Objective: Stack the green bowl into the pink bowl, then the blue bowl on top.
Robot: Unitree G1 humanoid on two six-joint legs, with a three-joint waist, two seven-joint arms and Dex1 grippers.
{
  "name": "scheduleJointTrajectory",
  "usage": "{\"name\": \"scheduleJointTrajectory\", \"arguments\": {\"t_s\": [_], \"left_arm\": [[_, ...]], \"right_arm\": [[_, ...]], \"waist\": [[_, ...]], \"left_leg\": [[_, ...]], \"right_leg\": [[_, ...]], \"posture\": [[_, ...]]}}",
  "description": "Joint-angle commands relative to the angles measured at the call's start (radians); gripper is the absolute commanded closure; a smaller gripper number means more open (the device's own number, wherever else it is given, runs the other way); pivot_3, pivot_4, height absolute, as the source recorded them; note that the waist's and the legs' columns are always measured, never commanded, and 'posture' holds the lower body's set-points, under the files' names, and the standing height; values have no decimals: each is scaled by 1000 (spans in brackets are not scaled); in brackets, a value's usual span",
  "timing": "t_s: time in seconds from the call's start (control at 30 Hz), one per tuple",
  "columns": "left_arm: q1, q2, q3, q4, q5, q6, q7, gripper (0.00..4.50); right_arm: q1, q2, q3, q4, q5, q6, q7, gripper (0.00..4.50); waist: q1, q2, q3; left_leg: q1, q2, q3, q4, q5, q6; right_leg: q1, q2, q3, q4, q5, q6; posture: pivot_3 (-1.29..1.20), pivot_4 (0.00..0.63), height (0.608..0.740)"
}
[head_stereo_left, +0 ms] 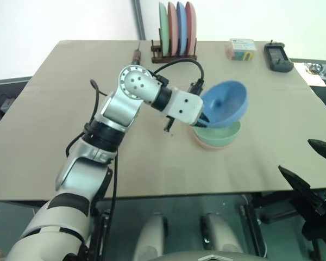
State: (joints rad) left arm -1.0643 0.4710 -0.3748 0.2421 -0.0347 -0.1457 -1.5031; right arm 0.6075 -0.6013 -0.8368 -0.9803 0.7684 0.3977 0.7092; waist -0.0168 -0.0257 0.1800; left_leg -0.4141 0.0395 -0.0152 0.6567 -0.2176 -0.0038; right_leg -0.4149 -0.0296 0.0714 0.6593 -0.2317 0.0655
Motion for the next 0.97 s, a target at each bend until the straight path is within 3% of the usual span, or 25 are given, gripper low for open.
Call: {"name": "scheduleJointTrajectory", "arguments": {"t_s": [0.03,0.2,0.23,0.3,0.4,0.43,0.6,0.83,0.97], "left_arm": [[-40,12,24,13,-4,7,15,2321],[43,42,139,-75,-62,236,151,2321],[77,7,203,-90,-125,238,207,2321],[185,-15,307,-138,-154,215,345,2321],[352,19,381,-267,-178,372,453,2321],[413,35,404,-321,-211,430,462,1798],[643,130,512,-509,-383,580,428,49],[865,301,684,-611,-425,654,454,16],[954,345,732,-652,-489,686,440,16]], "right_arm": [[-43,-33,37,-17,13,-4,-39,0],[-173,-128,132,82,91,105,-101,0],[-208,-148,154,105,105,123,-107,0],[-286,-198,231,169,54,140,-101,0],[-377,-275,351,298,-55,131,-46,0],[-406,-296,388,348,-96,112,-20,0],[-516,-314,425,506,-108,97,69,0],[-506,-375,361,575,-131,89,198,0],[-503,-388,353,584,-123,101,239,0]], "waist": [[-1,0,0],[-6,0,0],[-8,1,0],[-8,1,-1],[-13,2,-1],[-17,2,-1],[-16,1,0],[0,1,0],[0,1,0]], "left_leg": [[0,0,0,0,0,0],[0,0,0,0,0,0],[0,0,0,0,0,0],[0,0,0,0,0,0],[0,0,-1,0,0,0],[0,0,-1,0,0,0],[-1,0,-1,-1,0,0],[0,0,-1,-1,0,0],[1,1,0,-2,0,0]], "right_leg": [[0,0,0,0,0,0],[0,0,0,0,0,0],[0,0,0,0,0,0],[0,0,0,1,0,0],[1,0,-1,1,1,1],[0,0,-1,1,2,3],[0,-1,-1,0,4,0],[0,-1,-2,-1,0,0],[0,-1,-1,-1,0,0]], "posture": [[0,150,740],[0,150,740],[0,150,740],[0,150,740],[0,150,740],[0,150,740],[0,150,740],[0,150,740],[0,150,740]]}}
